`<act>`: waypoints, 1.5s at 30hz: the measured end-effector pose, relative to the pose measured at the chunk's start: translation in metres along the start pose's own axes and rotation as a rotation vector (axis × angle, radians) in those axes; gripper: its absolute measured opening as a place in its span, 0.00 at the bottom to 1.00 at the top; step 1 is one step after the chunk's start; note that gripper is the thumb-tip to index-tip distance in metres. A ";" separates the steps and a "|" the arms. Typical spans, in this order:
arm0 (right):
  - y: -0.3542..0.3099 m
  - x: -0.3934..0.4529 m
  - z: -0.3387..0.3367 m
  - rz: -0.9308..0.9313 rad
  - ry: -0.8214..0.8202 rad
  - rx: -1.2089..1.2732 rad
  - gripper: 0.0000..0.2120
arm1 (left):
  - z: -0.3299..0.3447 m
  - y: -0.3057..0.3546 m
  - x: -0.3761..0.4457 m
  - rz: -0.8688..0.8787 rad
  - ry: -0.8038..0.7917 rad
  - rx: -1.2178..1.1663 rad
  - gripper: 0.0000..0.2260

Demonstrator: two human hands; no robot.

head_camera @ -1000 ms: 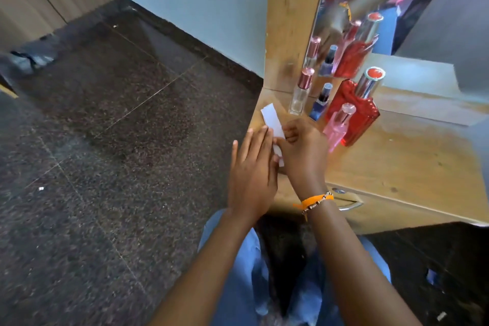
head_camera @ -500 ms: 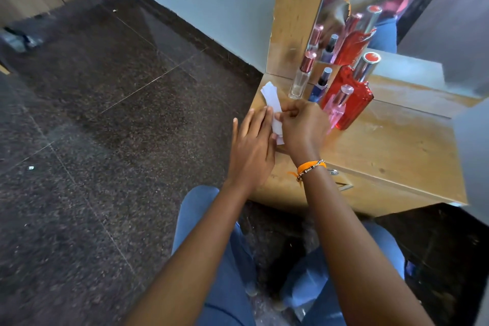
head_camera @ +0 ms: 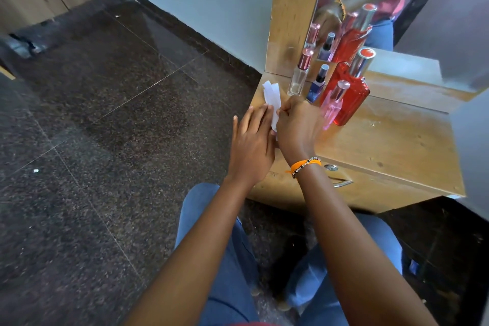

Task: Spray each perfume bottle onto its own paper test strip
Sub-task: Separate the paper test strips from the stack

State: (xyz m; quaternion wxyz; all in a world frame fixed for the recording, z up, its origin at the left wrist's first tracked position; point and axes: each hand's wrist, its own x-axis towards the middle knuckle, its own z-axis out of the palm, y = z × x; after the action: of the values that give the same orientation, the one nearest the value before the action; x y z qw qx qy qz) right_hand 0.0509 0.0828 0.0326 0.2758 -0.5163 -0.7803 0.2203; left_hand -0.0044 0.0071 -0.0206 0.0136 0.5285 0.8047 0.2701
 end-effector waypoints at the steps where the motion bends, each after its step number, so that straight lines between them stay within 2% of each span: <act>1: -0.001 -0.001 0.000 -0.019 0.000 -0.022 0.07 | 0.000 0.000 -0.001 -0.001 0.001 -0.002 0.21; 5: -0.003 -0.006 -0.002 -0.108 0.010 -0.046 0.07 | -0.001 0.001 -0.001 -0.002 0.005 -0.009 0.21; 10: -0.005 -0.015 -0.011 -0.223 0.128 0.068 0.04 | -0.003 0.001 -0.002 0.006 -0.006 0.005 0.22; 14: -0.004 -0.019 -0.027 -0.140 0.166 0.279 0.02 | -0.004 0.002 -0.001 -0.007 -0.020 -0.020 0.21; 17: 0.001 -0.021 -0.043 -0.085 0.179 0.459 0.07 | -0.007 0.002 0.003 -0.046 -0.027 -0.144 0.22; 19: 0.005 -0.021 -0.053 -0.056 0.177 0.553 0.10 | -0.012 0.007 0.005 -0.064 0.050 -0.228 0.22; 21: 0.009 -0.021 -0.060 -0.033 0.173 0.606 0.10 | -0.019 0.015 0.008 -0.071 0.133 -0.268 0.23; 26: 0.008 -0.019 -0.056 -0.024 0.099 0.585 0.09 | -0.025 0.027 0.012 -0.098 0.163 -0.269 0.19; 28: 0.005 -0.018 -0.050 0.011 0.046 0.587 0.08 | -0.029 0.030 0.012 -0.163 0.212 -0.404 0.14; 31: 0.004 -0.018 -0.043 0.061 0.003 0.623 0.06 | -0.040 0.037 0.014 -0.421 0.172 -0.938 0.11; 32: 0.005 -0.018 -0.042 0.069 -0.010 0.630 0.06 | -0.042 0.038 0.016 -0.485 0.163 -1.024 0.10; 39: 0.010 -0.023 -0.045 0.134 -0.101 0.693 0.08 | -0.050 0.044 0.024 -0.624 0.131 -1.016 0.02; 42: 0.011 -0.024 -0.045 0.167 -0.122 0.709 0.11 | -0.052 0.045 0.027 -0.666 0.118 -0.992 0.03; 45: 0.012 -0.025 -0.045 0.197 -0.138 0.761 0.08 | -0.054 0.046 0.028 -0.711 0.099 -0.968 0.05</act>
State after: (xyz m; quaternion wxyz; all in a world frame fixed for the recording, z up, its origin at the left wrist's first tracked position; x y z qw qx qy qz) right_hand 0.0964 0.0661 0.0539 0.3719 -0.4333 -0.6064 0.5534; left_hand 0.0055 0.0224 0.0538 0.3048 0.1474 0.7174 0.6089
